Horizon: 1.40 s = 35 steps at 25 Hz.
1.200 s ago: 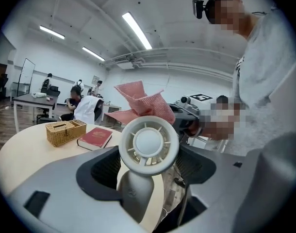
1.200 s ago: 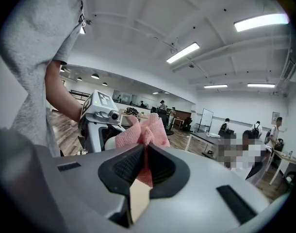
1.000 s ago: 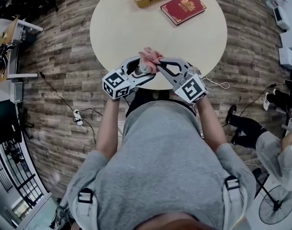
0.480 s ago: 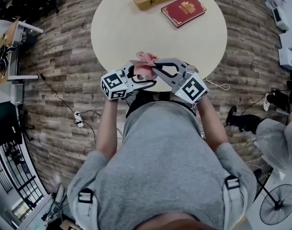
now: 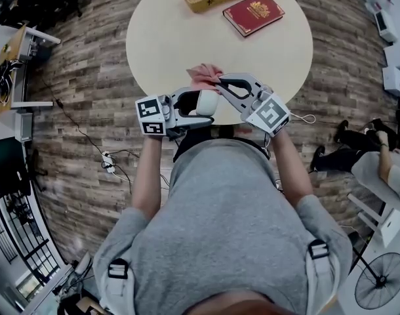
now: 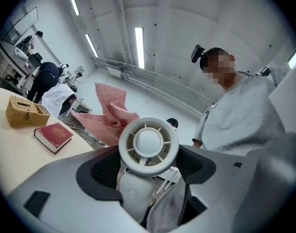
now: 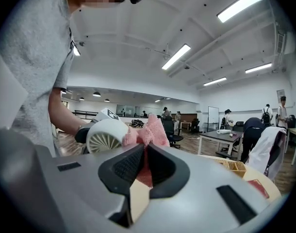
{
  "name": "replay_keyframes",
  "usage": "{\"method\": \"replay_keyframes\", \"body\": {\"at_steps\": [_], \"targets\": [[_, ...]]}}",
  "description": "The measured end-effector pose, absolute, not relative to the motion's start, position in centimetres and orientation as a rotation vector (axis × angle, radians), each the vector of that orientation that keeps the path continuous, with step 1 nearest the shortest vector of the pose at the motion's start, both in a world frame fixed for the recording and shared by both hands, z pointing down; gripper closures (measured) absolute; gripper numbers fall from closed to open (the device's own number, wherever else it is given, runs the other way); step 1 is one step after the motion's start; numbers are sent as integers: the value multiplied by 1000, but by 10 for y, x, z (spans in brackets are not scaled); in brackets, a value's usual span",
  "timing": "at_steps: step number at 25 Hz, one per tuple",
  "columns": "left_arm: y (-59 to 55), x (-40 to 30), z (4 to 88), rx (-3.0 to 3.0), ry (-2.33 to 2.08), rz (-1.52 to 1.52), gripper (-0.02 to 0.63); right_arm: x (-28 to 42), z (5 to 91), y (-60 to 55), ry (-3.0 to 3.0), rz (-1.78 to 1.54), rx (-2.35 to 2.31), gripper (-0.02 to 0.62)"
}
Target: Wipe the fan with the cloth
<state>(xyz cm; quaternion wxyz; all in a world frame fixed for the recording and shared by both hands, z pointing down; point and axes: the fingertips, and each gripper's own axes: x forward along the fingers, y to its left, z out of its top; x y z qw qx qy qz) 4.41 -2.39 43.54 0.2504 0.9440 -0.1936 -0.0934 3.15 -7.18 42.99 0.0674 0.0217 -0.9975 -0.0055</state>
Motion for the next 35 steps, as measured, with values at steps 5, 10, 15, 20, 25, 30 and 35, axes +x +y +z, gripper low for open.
{"method": "replay_keyframes", "body": {"at_steps": [5,10,15,20,25,30,35], "targets": [[-27,32,420,2537,-525,-407,238,32,441,-58,-2966,-45,9,566],[-24,34,416,2505,-478,-483,238,37,441,-50,-2998,34,-12,566],[-15,45,415,2501,-407,-445,238,41,442,-49,-2992,-10,-56,566],[-6,67,423,2536,-341,-269,238,49,438,-52,-3012,51,-85,566],[2,81,437,2548,-281,-112,238,50,436,-52,-3017,85,-243,566],[11,87,461,2552,-237,60,238,50,432,-39,-2989,254,-457,566],[1,83,473,2520,-344,58,238,52,424,-32,-2974,191,-538,566]]}}
